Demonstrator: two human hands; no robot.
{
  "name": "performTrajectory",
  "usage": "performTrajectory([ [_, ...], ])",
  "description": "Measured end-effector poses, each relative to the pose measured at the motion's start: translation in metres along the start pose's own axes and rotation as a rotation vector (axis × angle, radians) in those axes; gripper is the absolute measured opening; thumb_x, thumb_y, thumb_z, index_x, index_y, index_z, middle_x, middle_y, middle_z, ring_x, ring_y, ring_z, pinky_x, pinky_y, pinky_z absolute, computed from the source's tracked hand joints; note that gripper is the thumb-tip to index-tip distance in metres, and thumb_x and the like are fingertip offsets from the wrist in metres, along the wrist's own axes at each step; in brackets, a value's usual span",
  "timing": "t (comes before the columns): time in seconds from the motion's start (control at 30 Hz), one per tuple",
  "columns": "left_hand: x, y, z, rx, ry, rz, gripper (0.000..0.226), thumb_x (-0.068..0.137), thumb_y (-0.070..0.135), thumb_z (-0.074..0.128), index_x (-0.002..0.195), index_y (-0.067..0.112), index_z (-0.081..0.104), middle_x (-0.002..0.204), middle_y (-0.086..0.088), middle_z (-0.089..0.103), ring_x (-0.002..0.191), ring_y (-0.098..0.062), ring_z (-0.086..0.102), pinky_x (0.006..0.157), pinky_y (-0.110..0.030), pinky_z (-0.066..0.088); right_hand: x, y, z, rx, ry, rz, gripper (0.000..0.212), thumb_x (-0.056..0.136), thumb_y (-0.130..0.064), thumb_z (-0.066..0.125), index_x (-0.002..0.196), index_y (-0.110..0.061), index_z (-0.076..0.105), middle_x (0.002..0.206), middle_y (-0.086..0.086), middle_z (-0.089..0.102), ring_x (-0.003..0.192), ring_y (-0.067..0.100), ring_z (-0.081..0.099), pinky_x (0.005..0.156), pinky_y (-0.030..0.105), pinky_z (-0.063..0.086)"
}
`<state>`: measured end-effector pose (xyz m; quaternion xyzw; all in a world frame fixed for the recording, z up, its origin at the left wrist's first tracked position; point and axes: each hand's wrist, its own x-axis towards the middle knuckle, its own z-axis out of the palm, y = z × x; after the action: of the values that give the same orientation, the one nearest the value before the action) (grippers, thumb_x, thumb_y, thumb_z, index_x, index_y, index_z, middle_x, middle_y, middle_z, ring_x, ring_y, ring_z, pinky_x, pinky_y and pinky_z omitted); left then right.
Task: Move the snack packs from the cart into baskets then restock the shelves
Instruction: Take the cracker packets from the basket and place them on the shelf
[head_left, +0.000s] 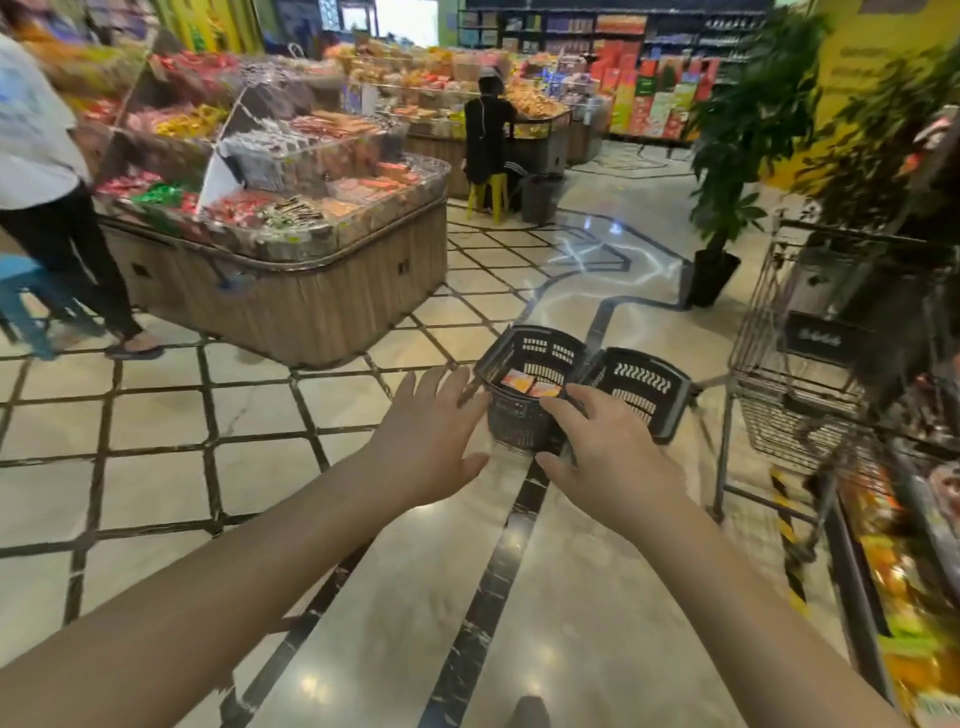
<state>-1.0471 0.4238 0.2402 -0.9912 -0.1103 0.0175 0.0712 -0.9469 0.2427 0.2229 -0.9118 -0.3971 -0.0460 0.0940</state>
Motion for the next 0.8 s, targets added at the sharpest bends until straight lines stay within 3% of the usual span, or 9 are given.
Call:
performTrajectory([
  [0.1,0.055,-0.015,0.009,-0.002,-0.033,-0.018,0.074,0.101,0.058,0.048,0.162,0.027,0.02,0.172,-0.007,0.008,0.157,-0.032,0.008,0.127,-0.053,0.014,0.055,0.019,0.02,0.002,0.001,-0.019,0.065,0.093,-0.046,0.063,0.151,-0.025,0.042,0.152,0.006,0.042,0.136,0.028,0.04,0.115,0.043,0.031],
  [0.43,0.294,-0.049,0.028,0.006,-0.116,-0.027,0.073,0.101,0.057,0.048,0.162,0.028,0.021,0.172,-0.007,0.01,0.157,-0.032,0.01,0.127,-0.053,0.015,0.261,0.125,0.065,0.042,-0.097,0.03,0.062,0.097,-0.047,0.057,0.152,-0.029,0.037,0.155,0.002,0.038,0.14,0.025,0.037,0.117,0.042,0.031],
  [0.8,0.52,-0.11,0.076,0.049,-0.143,0.159,0.07,0.1,0.056,0.049,0.159,0.028,0.025,0.169,-0.008,0.018,0.155,-0.031,0.016,0.126,-0.046,0.016,0.452,0.209,0.126,0.059,-0.196,0.154,0.061,0.097,-0.044,0.058,0.151,-0.028,0.038,0.153,0.006,0.039,0.138,0.029,0.039,0.116,0.042,0.032],
])
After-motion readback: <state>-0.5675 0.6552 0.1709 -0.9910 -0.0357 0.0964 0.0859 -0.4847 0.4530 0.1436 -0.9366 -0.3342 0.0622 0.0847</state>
